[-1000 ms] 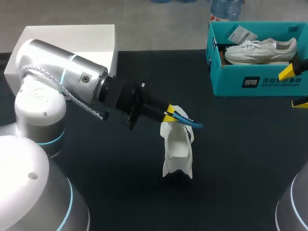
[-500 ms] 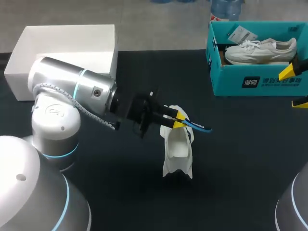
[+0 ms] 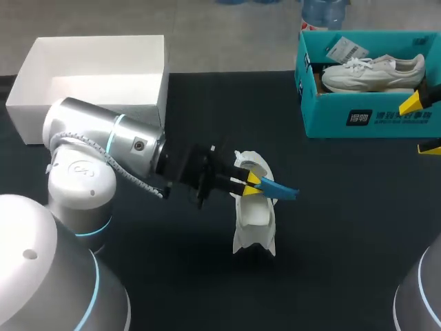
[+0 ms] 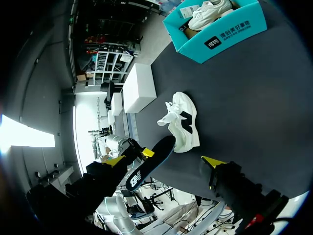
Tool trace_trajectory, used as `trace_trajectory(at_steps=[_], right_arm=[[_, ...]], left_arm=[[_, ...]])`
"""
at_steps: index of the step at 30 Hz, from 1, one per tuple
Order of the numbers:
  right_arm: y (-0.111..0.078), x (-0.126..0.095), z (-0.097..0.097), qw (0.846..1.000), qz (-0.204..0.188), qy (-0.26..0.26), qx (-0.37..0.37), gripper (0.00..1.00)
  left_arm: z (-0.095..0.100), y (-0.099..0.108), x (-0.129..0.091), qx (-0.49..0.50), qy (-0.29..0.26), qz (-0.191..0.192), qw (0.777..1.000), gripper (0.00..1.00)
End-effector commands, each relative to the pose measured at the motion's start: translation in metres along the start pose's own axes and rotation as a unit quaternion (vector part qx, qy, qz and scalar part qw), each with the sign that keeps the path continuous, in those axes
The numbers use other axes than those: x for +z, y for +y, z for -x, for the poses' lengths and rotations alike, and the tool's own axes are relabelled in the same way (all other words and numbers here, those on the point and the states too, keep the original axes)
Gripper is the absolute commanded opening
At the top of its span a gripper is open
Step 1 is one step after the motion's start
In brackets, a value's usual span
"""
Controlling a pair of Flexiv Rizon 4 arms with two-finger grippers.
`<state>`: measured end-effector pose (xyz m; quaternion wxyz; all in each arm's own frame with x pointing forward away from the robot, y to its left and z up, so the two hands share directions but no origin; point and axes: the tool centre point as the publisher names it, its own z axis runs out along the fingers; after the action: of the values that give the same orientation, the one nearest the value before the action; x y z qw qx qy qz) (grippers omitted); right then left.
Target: Take the shoe out of the shoebox, open the shoe tongue, remove and reinsert the insole, then place the shoe into the shoebox
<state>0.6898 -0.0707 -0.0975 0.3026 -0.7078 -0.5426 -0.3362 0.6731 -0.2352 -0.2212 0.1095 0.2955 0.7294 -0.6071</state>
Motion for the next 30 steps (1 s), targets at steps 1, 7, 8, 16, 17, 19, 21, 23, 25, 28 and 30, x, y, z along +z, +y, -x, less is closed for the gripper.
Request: trace_trajectory(at_steps=[1,7,8,16,17,19,21,23,25,28,30], right_arm=[[-0.001,0.000,0.000,1.000,0.001,-0.001,0.001,1.00],[-0.001,0.000,0.000,1.000,0.001,-0.001,0.001,1.00],[-0.001,0.000,0.000,1.000,0.001,-0.001,0.001,1.00],[-0.001,0.000,0.000,1.000,0.001,-0.001,0.001,1.00],[-0.001,0.000,0.000,1.000,0.001,-0.001,0.001,1.00],[-0.001,0.000,0.000,1.000,0.001,-0.001,0.001,1.00],[-0.001,0.000,0.000,1.000,0.001,-0.001,0.001,1.00],[-0.001,0.000,0.000,1.000,0.001,-0.001,0.001,1.00],[-0.001,0.000,0.000,1.000,0.001,-0.001,0.001,1.00],[-0.001,0.000,0.000,1.000,0.001,-0.001,0.001,1.00],[-0.001,0.000,0.000,1.000,0.001,-0.001,0.001,1.00]], left_arm=[[-0.007,0.009,0.005,-0.014,-0.019,-0.006,1.000,0.00],[-0.016,0.022,0.006,-0.034,-0.024,0.003,0.999,0.00],[-0.018,0.024,0.006,-0.034,-0.024,0.004,0.999,0.00],[-0.025,0.041,0.005,-0.029,-0.028,0.009,0.999,0.00],[-0.026,0.044,0.006,-0.031,-0.028,0.013,0.999,0.00],[-0.026,0.049,0.007,-0.033,-0.029,0.015,0.999,0.00],[-0.027,0.052,0.007,-0.034,-0.032,0.017,0.999,0.00],[-0.028,0.058,0.007,-0.035,-0.034,0.021,0.999,0.00],[-0.028,0.064,0.007,-0.030,-0.036,0.024,0.999,0.00],[-0.029,0.071,0.010,-0.030,-0.037,0.028,0.998,0.00],[-0.030,0.075,0.010,-0.031,-0.039,0.029,0.998,0.00]])
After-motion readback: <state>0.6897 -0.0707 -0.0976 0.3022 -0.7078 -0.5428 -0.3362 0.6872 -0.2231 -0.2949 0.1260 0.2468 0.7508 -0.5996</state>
